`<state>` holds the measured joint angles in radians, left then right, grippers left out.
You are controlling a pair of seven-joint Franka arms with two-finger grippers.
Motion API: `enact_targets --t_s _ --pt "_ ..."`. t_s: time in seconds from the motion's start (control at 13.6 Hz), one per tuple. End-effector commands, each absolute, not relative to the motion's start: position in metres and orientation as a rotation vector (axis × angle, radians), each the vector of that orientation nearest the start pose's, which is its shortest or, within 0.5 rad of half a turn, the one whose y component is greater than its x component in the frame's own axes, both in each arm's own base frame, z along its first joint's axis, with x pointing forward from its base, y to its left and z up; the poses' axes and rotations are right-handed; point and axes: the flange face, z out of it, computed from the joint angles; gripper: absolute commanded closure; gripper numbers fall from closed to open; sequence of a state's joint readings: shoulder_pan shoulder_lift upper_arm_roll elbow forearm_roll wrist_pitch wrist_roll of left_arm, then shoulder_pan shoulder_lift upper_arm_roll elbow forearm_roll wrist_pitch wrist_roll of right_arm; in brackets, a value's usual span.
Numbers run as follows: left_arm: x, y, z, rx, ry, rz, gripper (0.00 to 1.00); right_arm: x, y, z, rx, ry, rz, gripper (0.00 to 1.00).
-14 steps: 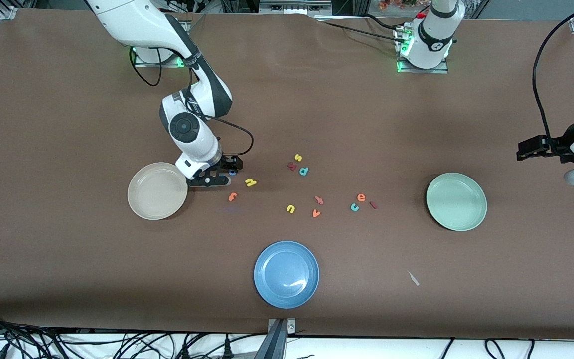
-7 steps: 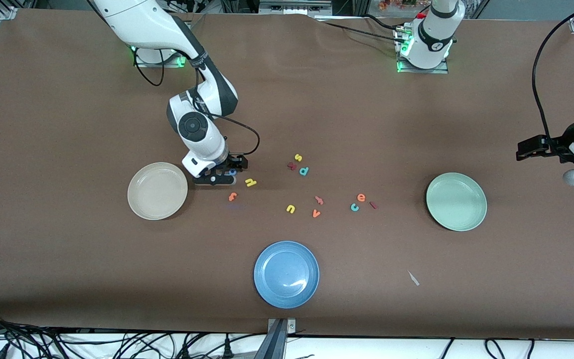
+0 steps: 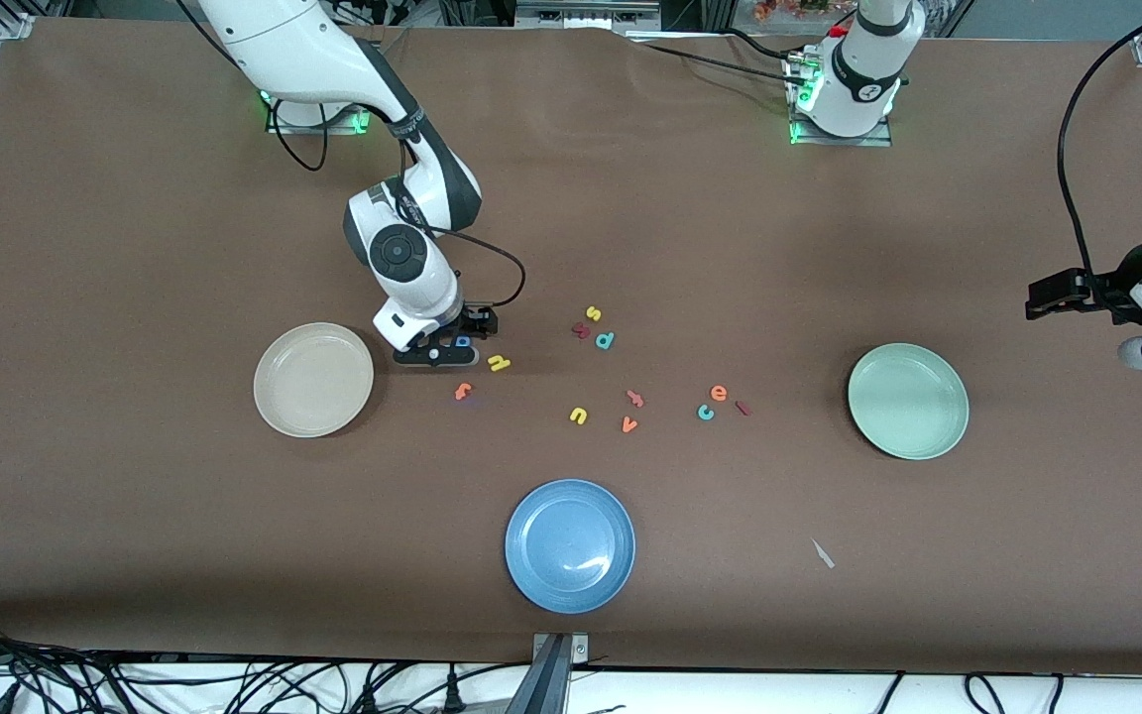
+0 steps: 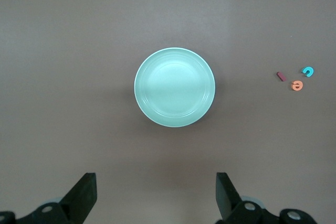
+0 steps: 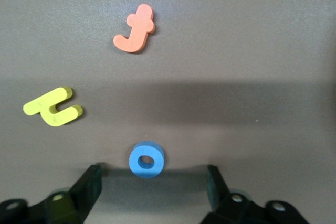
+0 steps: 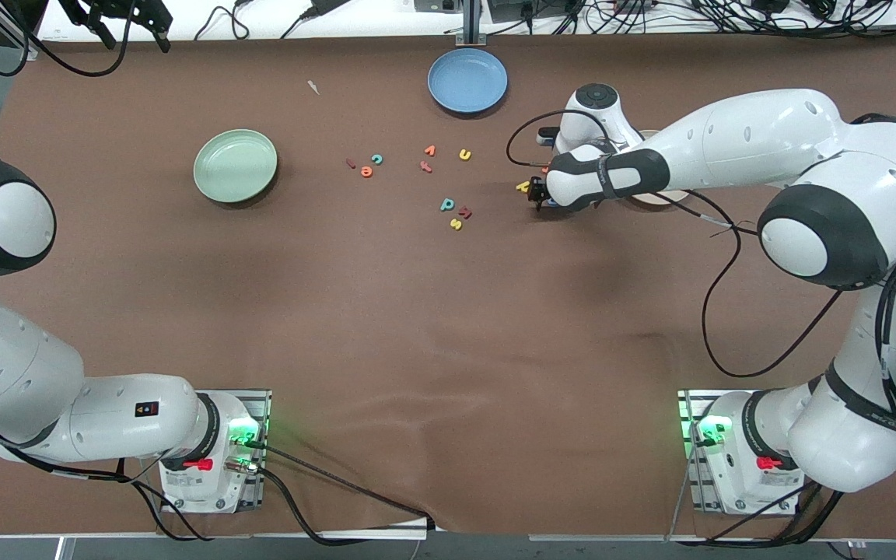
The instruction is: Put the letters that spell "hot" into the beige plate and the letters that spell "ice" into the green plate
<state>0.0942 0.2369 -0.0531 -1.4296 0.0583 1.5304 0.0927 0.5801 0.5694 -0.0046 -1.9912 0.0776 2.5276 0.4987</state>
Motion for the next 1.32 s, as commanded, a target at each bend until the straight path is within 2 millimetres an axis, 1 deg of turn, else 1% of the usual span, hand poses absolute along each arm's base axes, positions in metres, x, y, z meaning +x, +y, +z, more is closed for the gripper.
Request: enact_targets --t_s 0.0,0.15,0.29,0.44,0.59,0.73,0.81,0.88,0.95,1.1,1.17,1.25 --pt "0.614 0.033 0.546 -3.133 0.096 0.229 0.01 0.513 0.330 0.169 -3.130 -0.017 0.049 0.40" --pt "0.614 0.033 0.543 -3.133 0.099 0.238 0.01 0.515 0.327 0.171 -3.132 -0.025 0.041 0.52" --pt "0.614 0.033 0.539 -3.134 0.099 0.248 0.01 0.517 0.325 0.173 -3.133 -0.031 0.037 0.61" --pt "0.616 0.033 0.532 -3.135 0.099 0.260 0.01 0.518 0.322 0.173 -3.136 -0.036 0.037 0.78" --pt "0.620 0.033 0.513 -3.134 0.100 0.294 0.01 0.521 0.319 0.179 -3.135 -0.063 0.031 0.83" --pt "0.626 0.026 0.499 -3.203 0.046 0.256 0.01 0.527 0.305 0.190 -3.143 -0.112 0.054 0.83" --pt "0.629 0.023 0.494 -3.226 -0.016 0.258 0.01 0.535 0.290 0.203 -3.141 -0.125 0.066 0.83" --pt "0.633 0.010 0.484 -3.230 -0.045 0.272 0.01 0.542 0.274 0.218 -3.140 -0.160 0.093 0.83" --pt "0.638 -0.010 0.474 -3.222 -0.085 0.284 0.01 0.548 0.255 0.234 -3.137 -0.198 0.129 0.83" --pt "0.648 -0.050 0.449 -3.197 -0.231 0.284 0.01 0.561 0.209 0.261 -3.121 -0.273 0.174 0.83" --pt "0.650 -0.070 0.432 -3.177 -0.316 0.312 0.01 0.566 0.190 0.267 -3.109 -0.336 0.187 0.83" --pt "0.654 -0.084 0.419 -3.158 -0.414 0.307 0.01 0.570 0.174 0.266 -3.100 -0.376 0.194 0.82"
